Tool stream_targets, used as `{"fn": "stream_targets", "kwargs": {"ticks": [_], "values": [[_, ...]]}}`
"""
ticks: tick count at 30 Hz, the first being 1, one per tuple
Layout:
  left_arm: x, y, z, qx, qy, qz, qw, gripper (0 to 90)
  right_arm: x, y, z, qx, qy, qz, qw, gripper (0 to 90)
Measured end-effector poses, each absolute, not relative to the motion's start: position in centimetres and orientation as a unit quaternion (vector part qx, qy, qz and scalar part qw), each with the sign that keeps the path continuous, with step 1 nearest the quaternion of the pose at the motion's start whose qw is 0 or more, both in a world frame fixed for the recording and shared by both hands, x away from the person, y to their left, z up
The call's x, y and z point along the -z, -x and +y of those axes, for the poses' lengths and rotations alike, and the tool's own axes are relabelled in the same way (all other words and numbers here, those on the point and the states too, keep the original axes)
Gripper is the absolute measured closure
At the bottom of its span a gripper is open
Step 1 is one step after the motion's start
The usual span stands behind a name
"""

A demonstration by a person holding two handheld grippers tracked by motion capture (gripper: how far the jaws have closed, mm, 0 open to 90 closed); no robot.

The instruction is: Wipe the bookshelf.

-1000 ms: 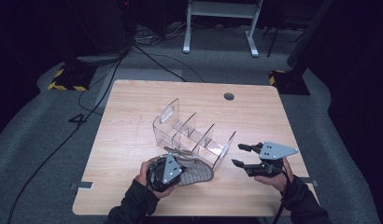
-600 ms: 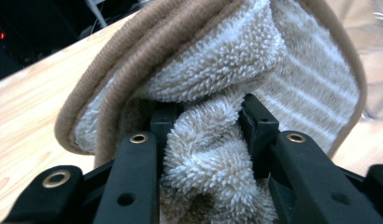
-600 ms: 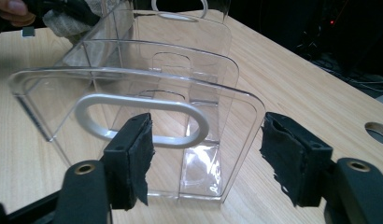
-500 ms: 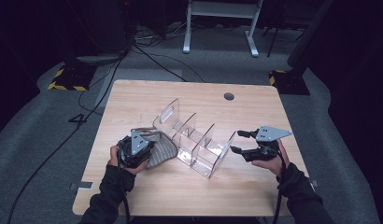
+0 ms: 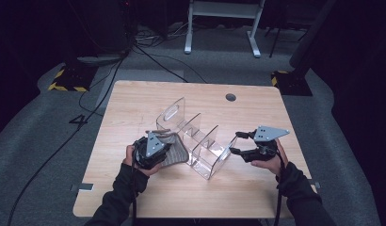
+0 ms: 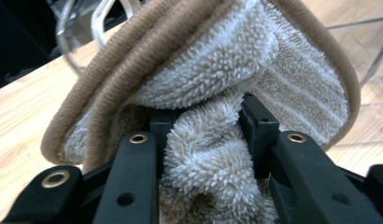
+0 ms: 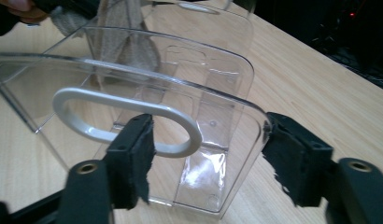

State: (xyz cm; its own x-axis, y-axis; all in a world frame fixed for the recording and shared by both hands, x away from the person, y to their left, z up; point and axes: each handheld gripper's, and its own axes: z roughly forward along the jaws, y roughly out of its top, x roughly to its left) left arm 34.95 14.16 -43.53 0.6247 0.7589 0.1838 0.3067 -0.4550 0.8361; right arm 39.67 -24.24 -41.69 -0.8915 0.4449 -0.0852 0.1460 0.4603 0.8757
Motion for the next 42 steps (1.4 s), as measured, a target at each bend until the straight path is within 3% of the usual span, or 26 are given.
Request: {"fn": "stream_targets", "kwargs": {"ticks": [8,17,25,32,37,42], "values": [[43.0,-35.2,13.0,-0.275,-0.804,0.321,0.418,64.2,41.5,-37.7,-24.2,-0.489,-0.138,0.851,0.135,45.1],[42.4,-34.4,11.8,-0.274,-0.812,0.291,0.426,64.3,41.4,-35.1,-22.3,-0.479,-0.087,0.862,0.141,63.2],[41.4,-31.8,12.9,-0.256,-0.811,0.270,0.451,64.5,41.8,-34.6,-21.9,-0.486,-0.096,0.857,0.143,65.7],[40.6,-27.6,13.7,-0.212,-0.816,0.220,0.491,64.5,41.9,-34.3,-20.9,-0.495,-0.101,0.852,0.133,73.2],[41.1,-27.1,11.1,-0.217,-0.835,0.202,0.463,64.5,41.9,-33.7,-19.5,-0.498,-0.098,0.853,0.121,80.3],[41.9,-27.8,10.2,-0.228,-0.840,0.213,0.445,65.5,41.7,-33.3,-19.4,-0.495,-0.098,0.856,0.117,77.6]]}}
